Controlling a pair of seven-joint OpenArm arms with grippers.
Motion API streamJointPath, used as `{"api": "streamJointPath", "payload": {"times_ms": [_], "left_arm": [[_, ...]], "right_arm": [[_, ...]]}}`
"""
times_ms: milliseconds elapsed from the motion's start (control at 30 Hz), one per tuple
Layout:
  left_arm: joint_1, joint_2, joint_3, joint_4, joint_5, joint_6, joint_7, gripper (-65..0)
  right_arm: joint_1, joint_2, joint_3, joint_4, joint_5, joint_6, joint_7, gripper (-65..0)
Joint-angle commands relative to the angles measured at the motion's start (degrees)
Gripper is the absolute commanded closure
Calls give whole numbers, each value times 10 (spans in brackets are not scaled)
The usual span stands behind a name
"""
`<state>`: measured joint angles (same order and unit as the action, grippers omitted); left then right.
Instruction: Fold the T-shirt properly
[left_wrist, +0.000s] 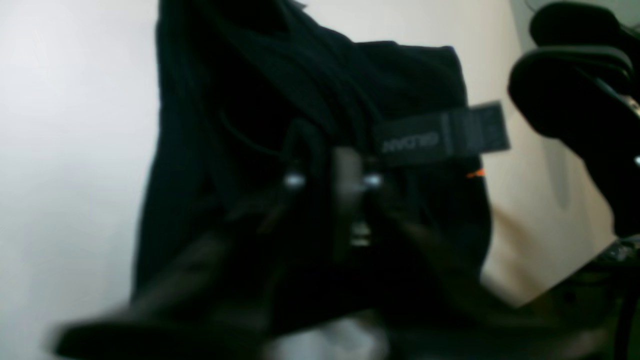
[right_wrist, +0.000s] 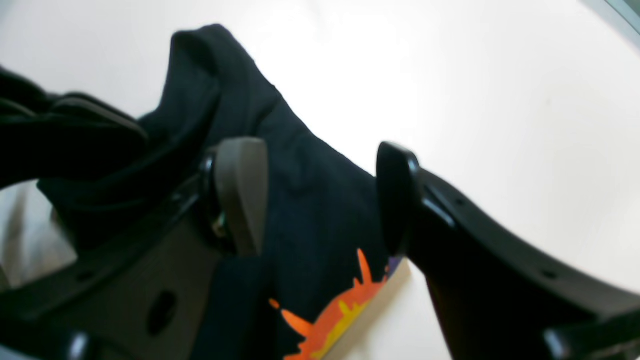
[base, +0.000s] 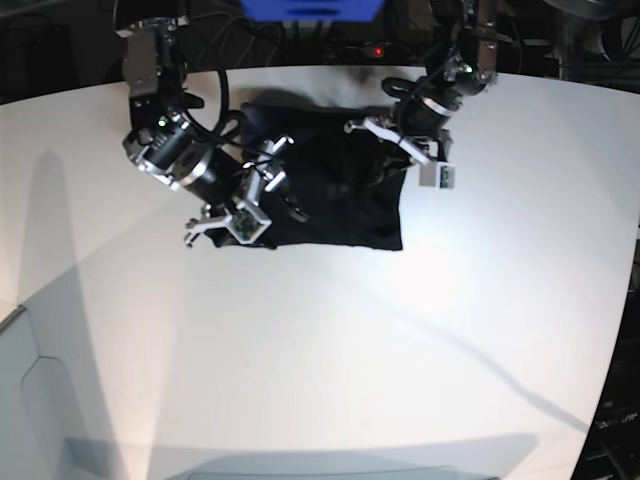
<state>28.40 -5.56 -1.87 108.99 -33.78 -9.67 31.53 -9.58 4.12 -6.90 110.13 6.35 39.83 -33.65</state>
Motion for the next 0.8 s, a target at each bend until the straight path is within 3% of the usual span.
{"api": "streamJointPath", "payload": {"times_ms": [0, 433, 767], "left_arm": [[-1, 0, 3, 9, -6, -5, -9, 0], [10, 1, 16, 57, -8, -5, -9, -1], [-63, 10, 41, 41, -7, -5, -8, -6]], "right_arm": [[6, 1, 1, 10, 10, 2, 16, -354], [2, 3, 1, 10, 10, 2, 15, -353], [4, 1, 1, 10, 10, 2, 14, -353]]}}
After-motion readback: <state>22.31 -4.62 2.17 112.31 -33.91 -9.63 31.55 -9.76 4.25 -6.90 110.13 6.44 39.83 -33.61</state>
